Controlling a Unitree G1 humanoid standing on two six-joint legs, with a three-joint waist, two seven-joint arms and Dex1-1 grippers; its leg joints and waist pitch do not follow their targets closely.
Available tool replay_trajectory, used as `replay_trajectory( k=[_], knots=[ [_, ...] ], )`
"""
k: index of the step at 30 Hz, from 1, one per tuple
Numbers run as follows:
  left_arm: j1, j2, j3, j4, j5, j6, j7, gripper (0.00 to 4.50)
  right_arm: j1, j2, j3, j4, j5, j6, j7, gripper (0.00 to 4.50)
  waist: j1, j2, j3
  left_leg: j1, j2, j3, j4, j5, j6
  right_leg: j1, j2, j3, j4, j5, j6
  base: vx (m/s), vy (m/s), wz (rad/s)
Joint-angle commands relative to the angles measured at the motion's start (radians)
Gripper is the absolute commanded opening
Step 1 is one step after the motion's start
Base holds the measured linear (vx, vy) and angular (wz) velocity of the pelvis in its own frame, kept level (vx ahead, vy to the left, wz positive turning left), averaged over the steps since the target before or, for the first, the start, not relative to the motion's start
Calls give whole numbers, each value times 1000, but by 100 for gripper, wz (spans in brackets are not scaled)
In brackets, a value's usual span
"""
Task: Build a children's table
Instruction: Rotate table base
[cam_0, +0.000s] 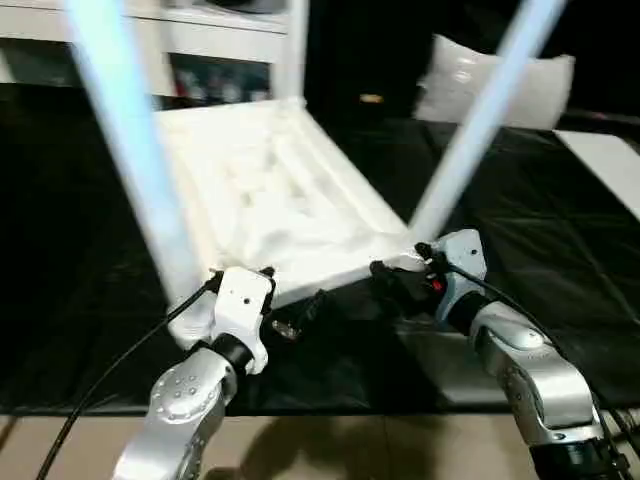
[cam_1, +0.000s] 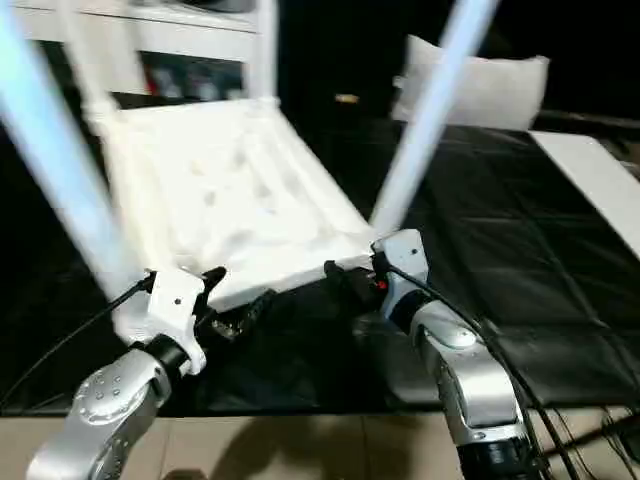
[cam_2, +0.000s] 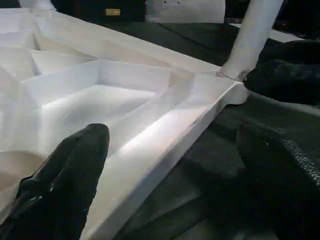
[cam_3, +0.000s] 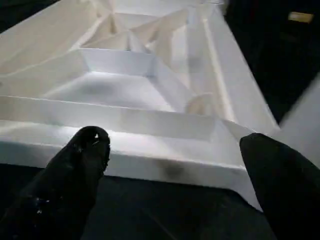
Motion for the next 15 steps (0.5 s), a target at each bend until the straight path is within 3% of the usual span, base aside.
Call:
replay_trajectory(
  k=[1,3,4,5,8,12,15],
  knots=[
    [9,5,-7,-37,-37,13,-41,446,-2,-18,-5,13,2,7,7,450,-23,19,-55,-11,73,-6,-77,-28,61,69,-85,83,-77,-158,9,-13,75,-7],
    [29,41,-4,-72,-92,52,-104,446,-1,-21,1,1,23,-9,45,450,-29,17,-52,-10,61,3,-83,-120,33,73,-96,89,-86,-209,-13,-18,70,-7],
    [36,57,-4,-83,-107,61,-123,446,-2,-25,4,-2,18,-4,45,450,-38,12,-44,-15,52,7,-88,-167,28,73,-97,90,-99,-290,-5,0,0,0],
    [42,78,-8,-95,-126,75,-153,446,-3,-27,5,0,15,-4,45,450,-44,11,-41,-11,44,10,-86,-201,26,69,-99,90,-111,-376,16,0,0,0],
    [64,143,-10,-129,-177,111,-233,446,-3,-40,11,4,22,-9,83,450,-58,9,-34,-7,32,12,-82,-247,28,61,-100,85,-135,-519,68,0,0,0],
    [111,240,47,-192,-287,174,-331,446,2,-76,32,3,19,-30,145,450,-65,8,-33,-6,28,12,-80,-247,32,58,-100,82,-141,-551,84,0,0,0],
    [159,328,145,-222,-356,207,-395,446,5,-110,42,13,22,-37,198,450,-69,11,-36,-7,31,12,-81,-205,47,58,-93,85,-128,-468,55,0,0,0]
  ],
)
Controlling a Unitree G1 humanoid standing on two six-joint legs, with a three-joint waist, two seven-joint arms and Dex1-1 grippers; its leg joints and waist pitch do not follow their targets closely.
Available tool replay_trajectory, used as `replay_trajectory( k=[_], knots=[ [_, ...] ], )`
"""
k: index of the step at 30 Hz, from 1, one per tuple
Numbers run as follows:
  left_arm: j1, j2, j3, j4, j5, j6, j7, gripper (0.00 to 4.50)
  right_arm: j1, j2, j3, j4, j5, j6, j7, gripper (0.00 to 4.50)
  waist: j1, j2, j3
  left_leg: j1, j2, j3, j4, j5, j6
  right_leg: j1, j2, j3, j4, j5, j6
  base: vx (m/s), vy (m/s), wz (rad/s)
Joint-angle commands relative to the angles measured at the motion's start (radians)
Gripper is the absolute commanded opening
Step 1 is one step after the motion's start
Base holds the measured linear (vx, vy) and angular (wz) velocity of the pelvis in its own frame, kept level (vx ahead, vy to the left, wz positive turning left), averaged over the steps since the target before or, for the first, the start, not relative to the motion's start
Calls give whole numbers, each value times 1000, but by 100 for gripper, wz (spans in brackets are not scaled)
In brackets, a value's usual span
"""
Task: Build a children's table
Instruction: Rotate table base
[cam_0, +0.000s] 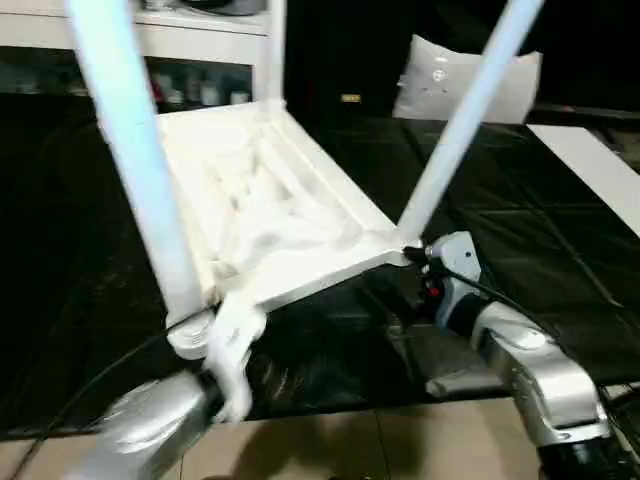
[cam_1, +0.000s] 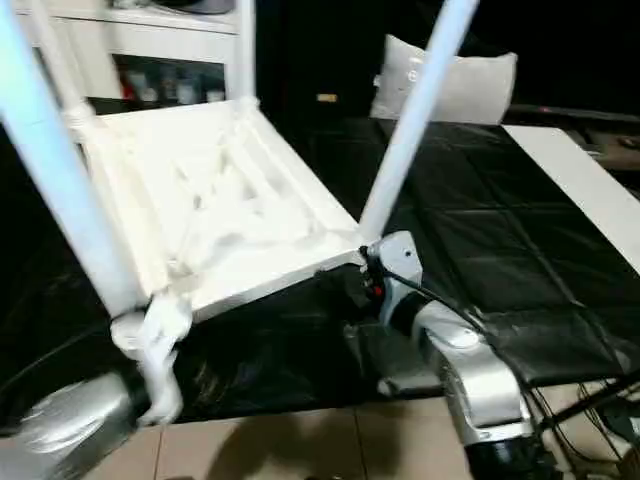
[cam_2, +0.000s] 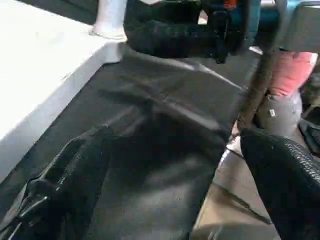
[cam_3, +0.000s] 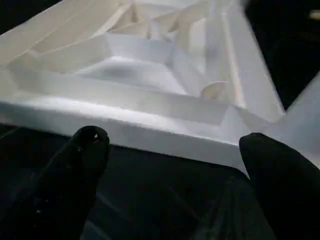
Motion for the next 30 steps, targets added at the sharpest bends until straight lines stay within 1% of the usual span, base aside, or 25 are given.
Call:
replay_trajectory(
  k=[1,3,4,5,6,8,9,11,12,13,14,16,17,18,20,21,22,23,24,25,26,27,28,29,30],
  knots=[
    [23,41,57,-32,-31,18,-42,446,3,-23,-2,19,-4,-16,22,450,-2,14,-36,-18,36,-1,-79,-194,53,46,-92,74,-99,-478,41,0,0,0],
    [40,62,82,-31,-29,12,-54,446,0,-27,-4,30,-10,-24,21,450,-6,14,-37,-18,37,0,-80,-180,57,47,-90,75,-96,-453,29,0,0,0],
    [57,81,113,-22,-31,7,-68,446,-3,-28,-7,38,-10,-27,23,450,-6,16,-37,-18,38,1,-80,-174,60,46,-91,76,-95,-444,19,0,0,0],
    [67,97,135,-14,-35,6,-79,446,-5,-30,-8,42,-8,-29,26,450,-7,10,-34,-19,38,1,-81,-172,61,47,-92,77,-93,-448,15,0,0,0],
    [73,110,148,-7,-39,6,-88,446,-6,-31,-9,44,-8,-30,28,450,-7,12,-35,-19,37,1,-81,-173,60,48,-91,78,-93,-450,13,0,0,0],
    [123,177,248,19,-92,28,-149,446,-10,-39,-8,58,-10,-39,42,450,-11,6,-31,-17,36,2,-82,-182,61,46,-92,78,-98,-473,20,0,0,0],
    [138,188,272,14,-105,39,-161,446,-10,-41,-7,61,-11,-41,44,450,-10,11,-31,-14,35,1,-81,-187,60,45,-95,78,-96,-480,14,0,0,0],
    [212,238,384,-25,-179,96,-205,446,-12,-47,-5,74,-13,-50,57,450,-19,11,-27,-15,39,0,-85,-213,56,45,-94,77,-97,-494,2,0,0,0],
    [225,246,407,-34,-194,107,-214,446,-13,-48,-5,77,-13,-53,59,450,-20,12,-26,-13,39,0,-85,-221,56,43,-94,77,-99,-499,-2,0,0,0],
    [247,259,452,-43,-212,123,-229,446,-13,-49,-5,82,-13,-57,61,450,-22,6,-24,-10,40,0,-85,-237,57,40,-92,77,-100,-513,-2,0,0,0],
    [267,275,508,-41,-221,135,-249,446,-14,-48,-3,87,-15,-61,62,450,-21,9,-22,-11,39,-1,-86,-248,57,41,-95,77,-102,-531,-3,0,0,0],
    [290,300,580,-25,-223,142,-275,446,-14,-47,-1,94,-16,-66,62,450,-19,8,-20,-10,38,0,-85,-247,58,38,-96,79,-105,-549,2,0,0,0],
    [295,309,594,-18,-222,139,-280,446,-14,-47,0,96,-16,-68,62,450,-19,9,-19,-9,37,0,-85,-250,57,38,-95,78,-107,-559,9,0,0,0],
    [280,316,619,19,-208,97,-277,446,-15,-45,1,103,-18,-71,61,450,-18,11,-15,-4,37,-1,-86,-265,57,34,-93,77,-112,-576,16,0,0,0],
    [228,317,640,75,-200,47,-258,446,-17,-42,2,115,-23,-76,57,450,-16,13,-15,2,37,-4,-87,-296,50,34,-94,74,-115,-594,24,0,0,0],
    [186,318,638,104,-208,31,-250,446,-19,-40,3,128,-30,-80,47,450,-15,18,-15,3,38,-5,-88,-304,47,34,-94,74,-115,-594,25,0,0,0],
    [186,318,638,104,-208,31,-250,446,-19,-40,3,128,-30,-80,47,450,-12,17,-18,7,39,-6,-88,-315,43,33,-94,75,-115,-586,24,0,0,0],
    [160,319,633,118,-217,27,-246,446,-20,-39,2,137,-35,-83,40,450,-12,16,-20,-2,43,-10,-92,-303,39,42,-98,77,-106,-554,9,0,0,0],
    [124,315,610,127,-228,30,-242,446,-23,-36,1,152,-46,-83,23,450,-11,15,-20,-4,44,-10,-94,-299,38,44,-99,78,-105,-549,8,0,0,0],
    [71,305,566,134,-239,42,-240,446,-34,-28,-1,183,-69,-78,-16,450,-8,28,-27,6,44,-9,-91,-291,33,39,-99,82,-99,-520,-5,0,0,0],
    [49,299,546,136,-241,48,-239,446,-41,-24,-2,199,-80,-72,-36,450,-9,23,-29,2,47,-8,-92,-273,27,41,-99,84,-94,-480,-25,0,0,0],
    [14,290,512,140,-243,58,-240,446,-55,-18,-2,229,-99,-57,-71,450,-5,30,-31,2,47,-9,-92,-261,24,43,-100,85,-88,-456,-38,0,0,0],
    [-12,282,481,145,-233,56,-243,446,-64,-13,-3,252,-109,-62,-90,450,-7,24,-35,-4,47,-7,-91,-224,18,48,-100,88,-81,-408,-56,0,0,0],
    [-28,278,462,149,-226,54,-245,446,-70,-9,-4,266,-114,-68,-101,450,-5,23,-38,-7,46,-4,-88,-182,18,51,-101,92,-70,-359,-74,0,0,0],
    [-63,267,423,169,-210,45,-246,446,-82,1,-7,292,-120,-73,-123,450,-5,23,-39,-9,45,-1,-86,-163,20,52,-101,94,-69,-338,-78,0,0,0]
  ],
)
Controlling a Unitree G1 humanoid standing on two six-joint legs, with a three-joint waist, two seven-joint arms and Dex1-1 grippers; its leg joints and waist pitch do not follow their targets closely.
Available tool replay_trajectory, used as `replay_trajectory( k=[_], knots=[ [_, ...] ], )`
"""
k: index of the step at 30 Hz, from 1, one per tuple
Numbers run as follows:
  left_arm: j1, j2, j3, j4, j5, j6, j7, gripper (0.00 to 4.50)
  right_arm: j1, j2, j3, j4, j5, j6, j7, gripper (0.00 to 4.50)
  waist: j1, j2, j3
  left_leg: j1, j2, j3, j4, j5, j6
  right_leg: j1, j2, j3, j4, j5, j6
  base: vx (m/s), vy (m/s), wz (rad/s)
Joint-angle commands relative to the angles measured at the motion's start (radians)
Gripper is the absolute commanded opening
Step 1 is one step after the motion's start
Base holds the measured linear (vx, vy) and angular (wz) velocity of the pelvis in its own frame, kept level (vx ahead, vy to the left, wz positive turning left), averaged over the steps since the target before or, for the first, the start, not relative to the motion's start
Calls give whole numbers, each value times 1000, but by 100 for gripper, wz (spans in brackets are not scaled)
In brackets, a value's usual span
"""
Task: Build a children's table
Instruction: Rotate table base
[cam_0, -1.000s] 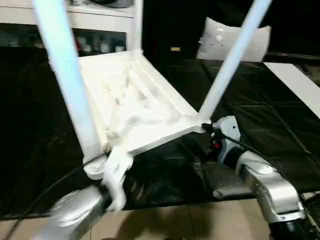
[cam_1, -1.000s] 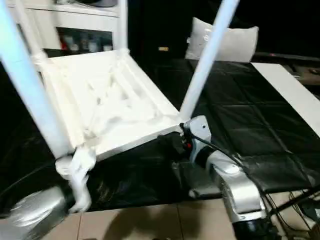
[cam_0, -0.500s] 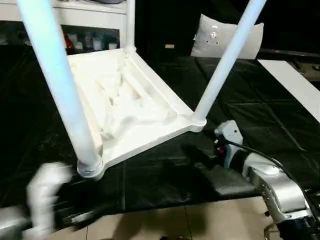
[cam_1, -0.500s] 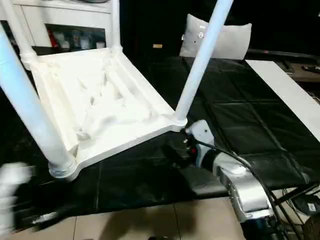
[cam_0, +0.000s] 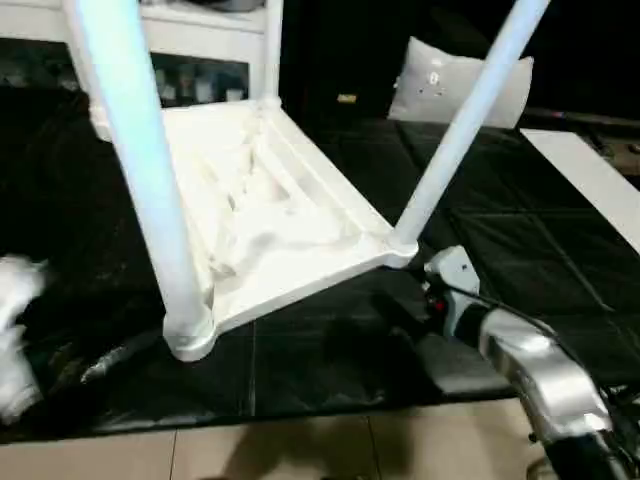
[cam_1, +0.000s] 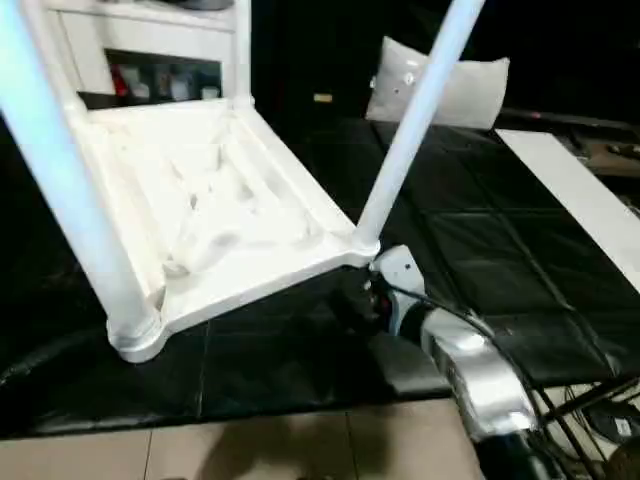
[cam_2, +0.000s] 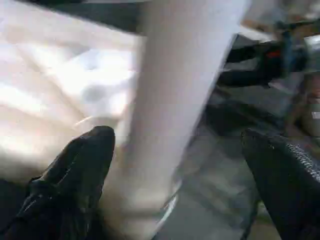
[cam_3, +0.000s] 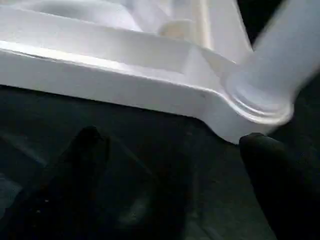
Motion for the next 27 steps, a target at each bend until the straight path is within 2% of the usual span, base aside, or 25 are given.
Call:
replay_trajectory(
  k=[1,2,3,4,5,6,7,8,9,10,11,12,13,17,22,23,24,25,26,27],
  knots=[
    [-53,-17,-86,35,33,-19,-3,446,-23,8,-28,51,-18,-9,-46,450,4,46,-55,-14,44,-2,-78,-129,17,51,-98,88,-64,-288,-92,0,0,0],
    [-63,-20,-98,43,41,-25,-1,446,-26,12,-30,56,-18,-12,-50,450,5,48,-59,-16,43,-1,-75,-108,16,54,-96,88,-58,-246,-104,0,0,0],
    [-96,-35,-135,69,67,-42,5,446,-32,22,-32,61,-19,-18,-57,450,10,69,-63,-15,43,-4,-74,-97,15,57,-97,87,-49,-216,-117,0,0,0],
    [-113,-43,-155,82,81,-49,9,446,-34,26,-33,62,-19,-21,-60,450,6,56,-66,-15,43,0,-72,-90,19,58,-95,87,-55,-200,-119,0,0,0],
    [-130,-50,-175,90,90,-53,12,446,-35,31,-33,64,-17,-25,-63,450,8,57,-63,-18,44,-1,-75,-98,18,61,-96,87,-52,-206,-124,0,0,0],
    [-158,-60,-207,101,101,-56,15,446,-38,38,-33,68,-16,-31,-67,450,14,76,-67,-15,44,-2,-73,-108,13,62,-98,86,-49,-212,-126,0,0,0],
    [-182,-64,-235,107,102,-51,13,446,-41,45,-32,77,-19,-42,-74,450,15,62,-69,-16,42,2,-71,-98,18,64,-99,88,-50,-212,-129,0,0,0],
    [-193,-68,-248,105,100,-47,11,446,-39,49,-31,79,-18,-56,-71,450,20,75,-71,-17,41,1,-70,-97,19,65,-100,88,-49,-215,-132,0,0,0],
    [-200,-70,-256,104,100,-45,10,446,-37,52,-31,80,-17,-65,-68,450,20,70,-71,-15,41,4,-69,-101,21,62,-99,88,-53,-224,-129,0,0,0],
    [-212,-75,-268,104,97,-41,7,446,-35,56,-30,82,-16,-72,-69,450,25,70,-71,-14,41,5,-69,-104,23,63,-99,88,-53,-246,-127,0,0,0],
    [-226,-79,-283,107,97,-41,4,446,-35,61,-29,87,-17,-79,-72,450,30,85,-74,-14,40,6,-67,-112,21,62,-98,87,-56,-253,-123,0,0,0],
    [-229,-80,-287,108,98,-41,2,446,-35,62,-29,89,-18,-80,-73,450,31,81,-73,-15,40,6,-68,-115,23,62,-97,86,-58,-265,-118,0,0,0],
    [-252,-87,-312,119,103,-44,-7,446,-37,71,-29,107,-25,-91,-84,450,37,85,-75,-12,40,7,-68,-118,22,60,-98,85,-59,-283,-111,0,0,0],
    [-300,-112,-377,117,105,-38,-17,446,-62,81,-24,178,-47,-103,-103,450,48,91,-75,-10,40,9,-67,-143,17,56,-99,83,-64,-343,-94,0,0,0],
    [-320,-145,-427,80,67,0,-20,446,-118,92,-38,296,-43,-134,-107,450,53,88,-78,-13,39,10,-65,-140,19,56,-100,83,-64,-364,-84,0,0,0],
    [-324,-160,-450,67,52,12,-20,446,-144,97,-44,350,-45,-152,-109,450,52,82,-79,-16,39,11,-64,-127,20,57,-100,84,-60,-352,-84,0,0,0],
    [-324,-160,-450,67,52,12,-20,446,-144,97,-44,350,-45,-152,-109,450,52,82,-80,-15,40,11,-65,-125,20,56,-101,84,-58,-350,-88,0,0,0],
    [-329,-191,-484,55,52,13,-7,446,-169,98,-38,401,-56,-174,-110,450,51,75,-82,-17,40,13,-63,-107,21,57,-102,84,-56,-342,-88,0,0,0],
    [-331,-201,-495,52,53,12,-3,446,-176,100,-37,413,-58,-179,-109,450,52,80,-81,-19,39,13,-62,-104,23,57,-101,84,-58,-341,-87,0,0,0],
    [-333,-214,-508,50,56,10,1,446,-186,102,-35,429,-61,-188,-108,450,51,75,-82,-20,39,14,-62,-98,24,58,-101,84,-57,-336,-85,0,0,0]
  ],
)
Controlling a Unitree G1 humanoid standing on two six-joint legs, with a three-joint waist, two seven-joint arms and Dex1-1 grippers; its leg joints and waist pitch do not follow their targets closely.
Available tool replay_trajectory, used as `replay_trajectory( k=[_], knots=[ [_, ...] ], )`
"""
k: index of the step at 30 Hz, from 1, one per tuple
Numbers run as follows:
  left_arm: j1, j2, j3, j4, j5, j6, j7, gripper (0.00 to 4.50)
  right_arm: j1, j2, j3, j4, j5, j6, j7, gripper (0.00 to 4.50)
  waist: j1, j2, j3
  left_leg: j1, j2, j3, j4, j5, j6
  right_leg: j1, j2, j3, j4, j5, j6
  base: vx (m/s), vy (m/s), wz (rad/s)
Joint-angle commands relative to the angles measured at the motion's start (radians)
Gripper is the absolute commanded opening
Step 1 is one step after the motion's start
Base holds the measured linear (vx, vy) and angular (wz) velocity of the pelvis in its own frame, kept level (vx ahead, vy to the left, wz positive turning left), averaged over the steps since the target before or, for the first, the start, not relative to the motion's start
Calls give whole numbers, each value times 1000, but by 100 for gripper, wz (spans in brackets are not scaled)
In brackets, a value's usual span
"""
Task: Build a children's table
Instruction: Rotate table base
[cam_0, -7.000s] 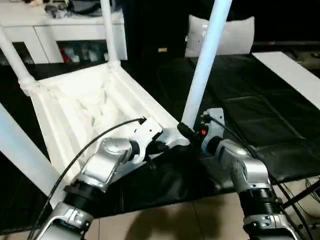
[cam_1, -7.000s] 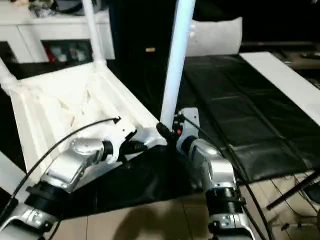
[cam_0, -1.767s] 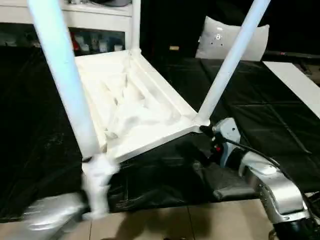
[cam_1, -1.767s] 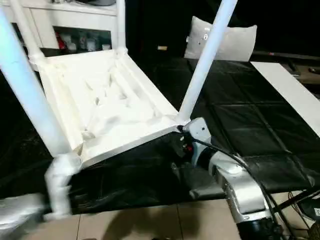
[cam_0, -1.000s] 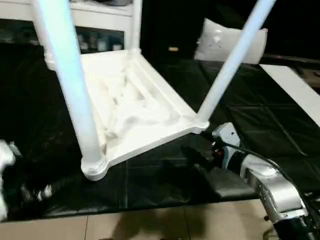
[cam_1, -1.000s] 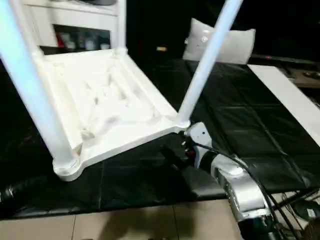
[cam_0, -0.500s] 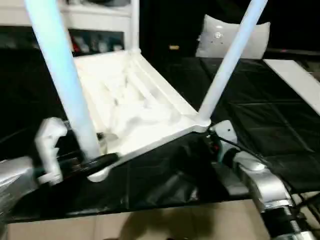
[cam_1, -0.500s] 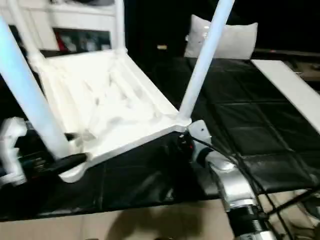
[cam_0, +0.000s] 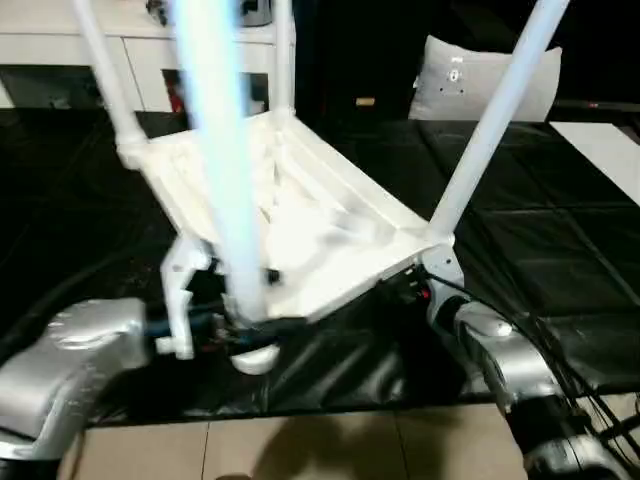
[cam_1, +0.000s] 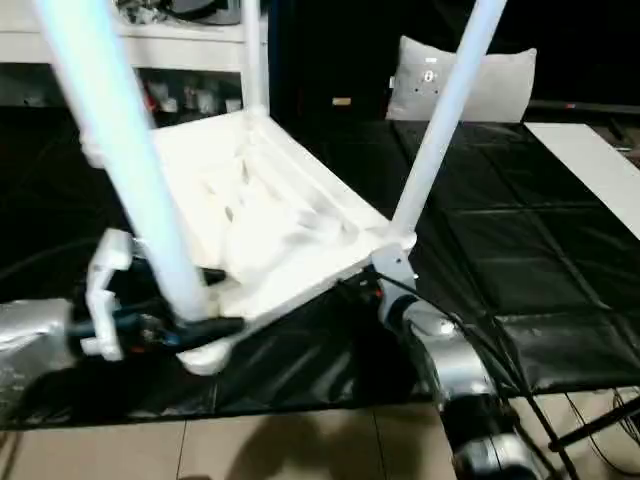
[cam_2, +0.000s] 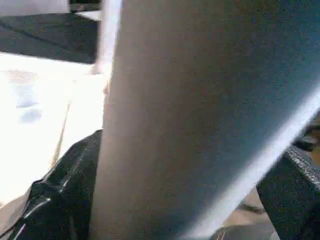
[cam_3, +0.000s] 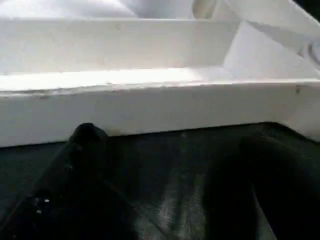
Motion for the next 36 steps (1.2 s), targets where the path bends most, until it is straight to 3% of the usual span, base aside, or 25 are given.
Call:
replay_trajectory(
  k=[1,3,5,9,17,18,19,21,22,23,26,27,30,31,33,34,36],
  knots=[
    [-15,-34,-79,-44,-14,4,3,446,-38,14,-1,42,-11,-33,-6,450,1,3,-66,-23,37,1,-71,-95,26,61,-98,81,-72,-334,-78,0,0,0],
    [-22,-50,-89,-41,-9,1,10,446,-47,18,1,51,-12,-38,-1,450,-1,4,-67,-24,36,2,-70,-90,29,62,-100,81,-72,-340,-72,0,0,0],
    [-45,-84,-117,-27,-4,0,23,446,-71,34,13,70,-13,-52,18,450,-7,-5,-68,-26,34,4,-69,-86,34,62,-98,80,-74,-347,-60,0,0,0],
    [-86,-130,-152,-3,6,-3,38,446,-106,65,31,104,-16,-78,41,450,-12,-4,-67,-28,32,4,-67,-91,35,62,-99,77,-80,-394,-40,0,0,0],
    [-164,-248,-230,84,74,-53,81,446,-154,114,32,185,-25,-124,41,450,-13,5,-73,-26,35,4,-64,-66,38,60,-95,77,-73,-313,-65,0,0,0],
    [-188,-281,-242,98,66,-56,88,446,-162,122,25,207,-29,-137,44,450,-11,13,-75,-29,37,1,-65,-61,35,64,-98,78,-68,-291,-73,0,0,0],
    [-188,-281,-242,98,66,-56,88,446,-162,122,25,207,-29,-137,44,450,-14,9,-75,-29,37,4,-64,-61,37,62,-97,78,-70,-286,-75,0,0,0],
    [-212,-327,-254,101,44,-51,92,446,-160,131,23,212,-24,-146,53,450,-11,21,-74,-26,36,4,-63,-71,36,61,-96,77,-72,-282,-88,0,0,0],
    [-219,-342,-256,105,44,-53,92,446,-161,134,22,219,-23,-152,55,450,-9,15,-76,-29,37,3,-64,-68,35,66,-97,77,-67,-263,-96,0,0,0],
    [-226,-358,-260,110,43,-53,91,446,-162,136,21,225,-24,-156,52,450,-9,21,-76,-29,38,2,-64,-70,35,65,-97,77,-67,-259,-99,0,0,0],
    [-237,-379,-272,128,59,-68,92,446,-165,139,13,241,-25,-167,41,450,-10,18,-76,-30,34,4,-62,-75,43,68,-96,76,-70,-267,-99,0,0,0],
    [-240,-387,-276,135,65,-75,93,446,-164,137,9,246,-25,-170,37,450,-10,23,-76,-29,33,4,-61,-76,47,67,-96,75,-71,-276,-97,0,0,0],
    [-244,-395,-281,143,74,-86,91,446,-158,131,2,252,-23,-177,37,450,-11,22,-75,-28,33,5,-61,-80,53,65,-95,73,-75,-294,-92,0,0,0],
    [-245,-396,-282,145,75,-88,91,446,-157,129,0,253,-22,-179,39,450,-9,29,-76,-28,34,4,-61,-82,53,65,-95,73,-75,-297,-93,0,0,0],
    [-246,-399,-286,146,76,-90,86,446,-154,127,-4,255,-19,-181,44,450,-10,27,-76,-27,35,4,-61,-87,54,64,-93,72,-76,-299,-92,0,0,0],
    [-253,-417,-291,160,87,-103,89,446,-149,116,-14,263,-27,-190,32,450,-7,44,-77,-26,35,2,-60,-86,54,63,-93,72,-74,-291,-95,0,0,0],
    [-257,-427,-290,168,93,-110,91,446,-148,113,-20,267,-29,-194,26,450,-9,34,-77,-26,34,5,-60,-90,57,64,-92,72,-77,-287,-96,0,0,0]
  ],
)
